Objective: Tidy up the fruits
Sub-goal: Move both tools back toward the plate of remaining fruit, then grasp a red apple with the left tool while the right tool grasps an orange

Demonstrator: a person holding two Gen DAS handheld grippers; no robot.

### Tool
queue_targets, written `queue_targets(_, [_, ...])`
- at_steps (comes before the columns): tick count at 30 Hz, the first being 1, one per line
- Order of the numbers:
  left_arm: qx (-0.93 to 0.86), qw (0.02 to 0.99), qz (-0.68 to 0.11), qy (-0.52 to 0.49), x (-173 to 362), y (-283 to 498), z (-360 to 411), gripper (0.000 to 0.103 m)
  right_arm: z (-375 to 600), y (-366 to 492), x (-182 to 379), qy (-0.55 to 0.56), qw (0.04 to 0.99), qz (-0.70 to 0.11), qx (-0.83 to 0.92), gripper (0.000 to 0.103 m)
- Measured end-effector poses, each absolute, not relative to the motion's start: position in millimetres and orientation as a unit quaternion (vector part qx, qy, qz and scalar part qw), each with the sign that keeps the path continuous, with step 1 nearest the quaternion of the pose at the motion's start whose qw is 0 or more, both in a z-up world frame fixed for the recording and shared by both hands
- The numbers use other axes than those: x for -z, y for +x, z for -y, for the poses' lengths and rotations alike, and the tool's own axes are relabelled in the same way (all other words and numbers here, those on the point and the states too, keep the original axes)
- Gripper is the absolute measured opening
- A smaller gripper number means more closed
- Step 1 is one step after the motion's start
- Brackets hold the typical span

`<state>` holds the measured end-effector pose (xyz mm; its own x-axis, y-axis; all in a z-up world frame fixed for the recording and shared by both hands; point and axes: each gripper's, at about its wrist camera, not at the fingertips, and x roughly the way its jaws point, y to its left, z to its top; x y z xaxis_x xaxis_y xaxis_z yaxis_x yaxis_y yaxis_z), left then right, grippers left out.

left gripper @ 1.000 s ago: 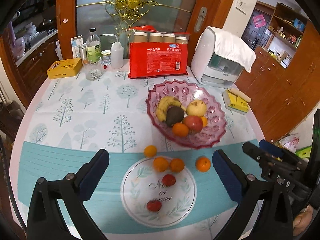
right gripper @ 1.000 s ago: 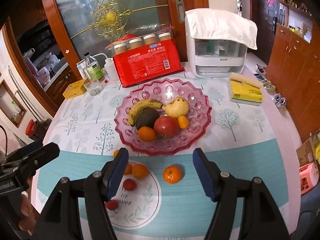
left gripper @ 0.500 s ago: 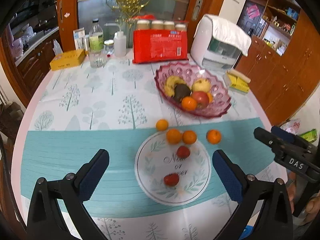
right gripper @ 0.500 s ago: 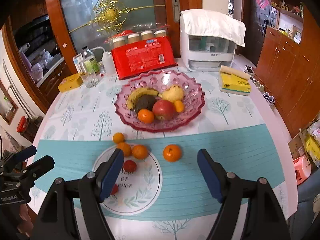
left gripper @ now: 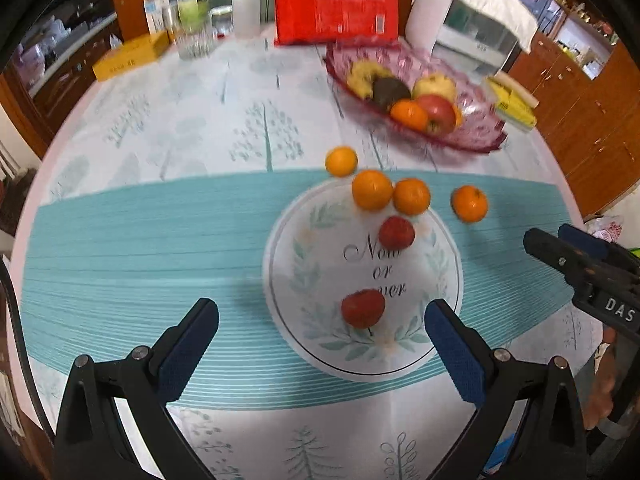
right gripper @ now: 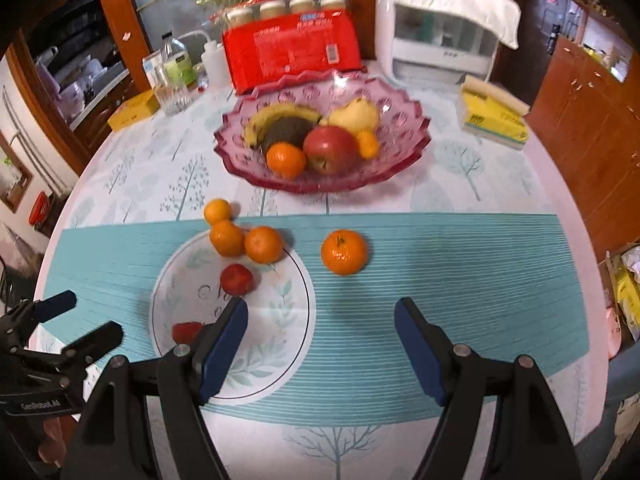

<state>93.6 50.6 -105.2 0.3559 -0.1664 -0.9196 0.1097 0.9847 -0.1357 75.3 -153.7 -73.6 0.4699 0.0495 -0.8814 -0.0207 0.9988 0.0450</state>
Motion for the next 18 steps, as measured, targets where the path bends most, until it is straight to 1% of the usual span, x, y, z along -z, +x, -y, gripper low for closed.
queue_targets(8, [0.049, 0.808, -0.584, -0.063, 146.0, 99.4, -36.3, 0.102, 166.3, 105.1, 102.9, -0.008, 0.847, -0.529, -0.052, 0.076])
queue_targets(13, [0.026, 0.803, -0.587, -0.097, 162.9, 102.4, -35.4, 0.091, 172.1, 125.3, 123.3, -0.019, 0.841, -0.536, -0.068, 0.076])
queue_targets(15, [0.02, 0.804, -0.585, -0.104, 167.2, 102.3, -34.5, 0.084, 172.6, 131.0, 130.4, -0.022, 0.838, -0.54, -0.074, 0.076])
queue_targets(17, [0.013, 0.804, -0.585, -0.107, 170.4, 102.7, -33.4, 0.083, 172.9, 136.5, 137.3, -0.024, 0.837, -0.542, -0.079, 0.076])
queue_targets(18, [0.01, 0.804, -0.584, -0.108, 171.3, 102.9, -32.8, 0.08, 172.7, 138.0, 139.0, -0.024, 0.836, -0.542, -0.08, 0.076])
